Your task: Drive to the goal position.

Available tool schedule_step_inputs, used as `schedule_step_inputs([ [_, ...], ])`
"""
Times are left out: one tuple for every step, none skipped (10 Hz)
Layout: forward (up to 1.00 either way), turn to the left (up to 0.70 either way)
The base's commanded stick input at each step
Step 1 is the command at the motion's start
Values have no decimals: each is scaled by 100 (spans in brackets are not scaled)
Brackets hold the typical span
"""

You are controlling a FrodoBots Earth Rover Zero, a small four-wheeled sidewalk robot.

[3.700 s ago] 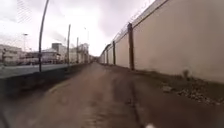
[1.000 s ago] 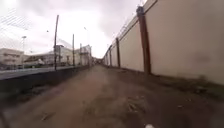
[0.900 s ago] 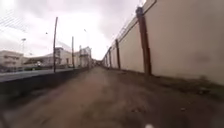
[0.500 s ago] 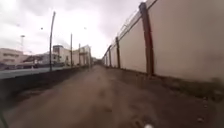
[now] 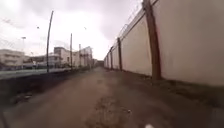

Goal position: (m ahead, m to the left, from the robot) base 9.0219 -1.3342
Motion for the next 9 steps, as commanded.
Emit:
schedule_step_inputs([
  [85,0],
  [85,0],
  [85,0],
  [85,0],
  [85,0],
  [85,0],
  [73,0],
  [12,0],
  [0,0],
])
